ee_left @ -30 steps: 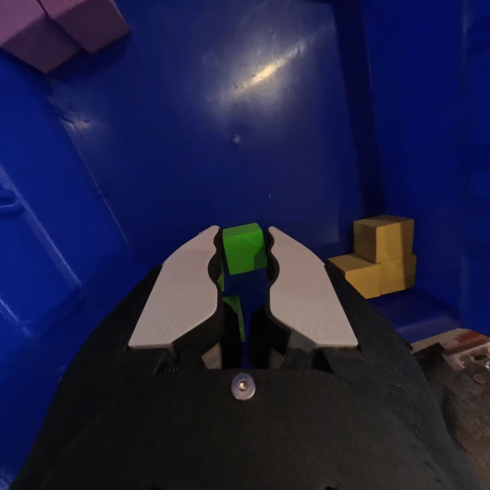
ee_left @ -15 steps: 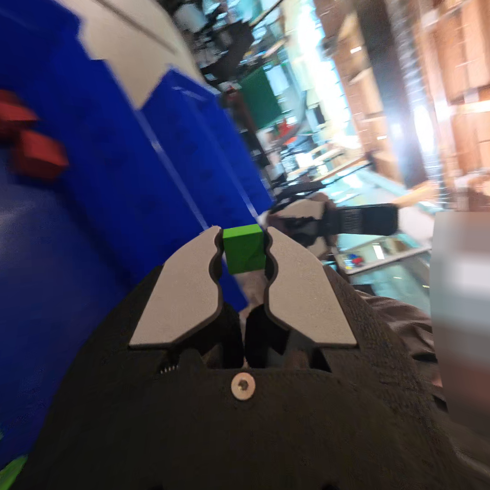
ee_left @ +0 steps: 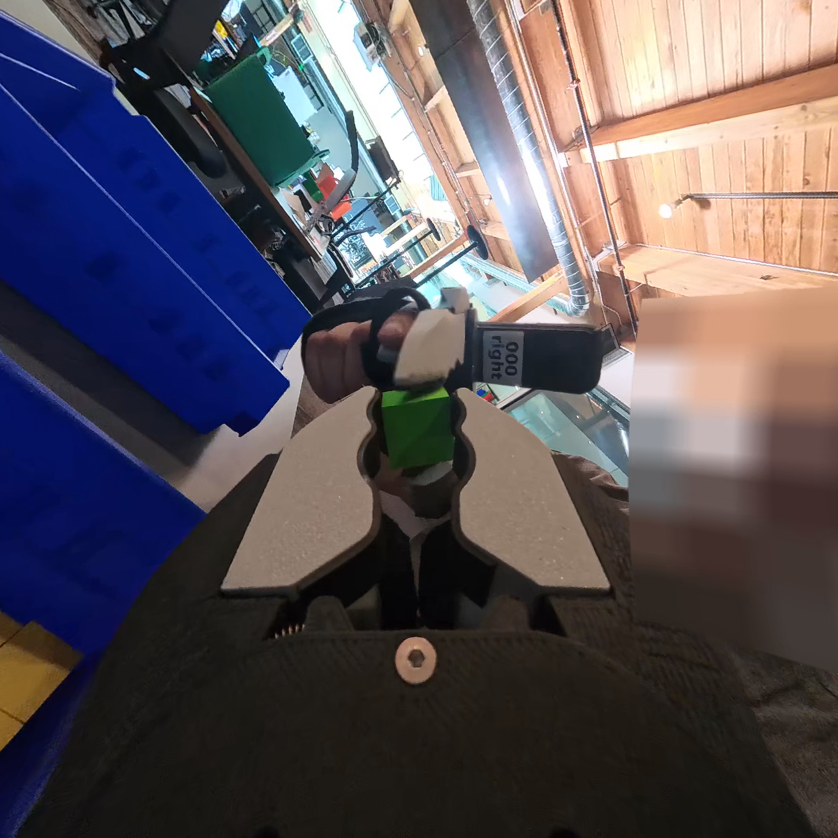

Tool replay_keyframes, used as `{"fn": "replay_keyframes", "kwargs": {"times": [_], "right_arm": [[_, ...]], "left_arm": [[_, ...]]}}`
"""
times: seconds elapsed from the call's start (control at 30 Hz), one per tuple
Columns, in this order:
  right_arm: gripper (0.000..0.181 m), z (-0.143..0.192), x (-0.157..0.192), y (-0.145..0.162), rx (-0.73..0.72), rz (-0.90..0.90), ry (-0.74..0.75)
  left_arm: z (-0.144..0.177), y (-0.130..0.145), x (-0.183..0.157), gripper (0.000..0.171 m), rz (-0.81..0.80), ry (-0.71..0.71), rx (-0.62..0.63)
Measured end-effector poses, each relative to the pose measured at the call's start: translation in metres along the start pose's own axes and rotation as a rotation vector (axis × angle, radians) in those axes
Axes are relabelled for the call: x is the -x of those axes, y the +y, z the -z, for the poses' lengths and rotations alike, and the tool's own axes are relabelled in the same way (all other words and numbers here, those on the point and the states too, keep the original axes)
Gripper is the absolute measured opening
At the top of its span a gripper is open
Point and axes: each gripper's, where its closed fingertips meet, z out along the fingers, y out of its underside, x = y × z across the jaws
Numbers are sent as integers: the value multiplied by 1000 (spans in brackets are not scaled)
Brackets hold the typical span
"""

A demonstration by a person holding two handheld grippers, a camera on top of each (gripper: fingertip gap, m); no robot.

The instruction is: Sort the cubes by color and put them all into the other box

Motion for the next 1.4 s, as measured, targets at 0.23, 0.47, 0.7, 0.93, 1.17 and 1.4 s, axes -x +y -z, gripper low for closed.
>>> {"fn": "replay_keyframes", "kwargs": {"times": [0.23,0.47,0.7,0.93,1.17,1.4], "right_arm": [[28,3,-3,9,43,37,37],[28,106,-50,93,472,-106,5],[29,232,-7,250,1301,-462,-385],[29,247,12,292,1499,-539,-428],[56,250,6,286,1503,-555,-372],[45,237,-35,235,1236,-391,-124]], "left_arm": [[1,-7,5,30,2,3,-60],[40,-25,32,45,-178,-371,-136],[66,-20,62,35,-188,-606,-55],[131,-22,101,40,-382,-1267,158],[159,-48,116,55,-417,-1487,342],[156,-86,175,54,-639,-1498,886]]}}
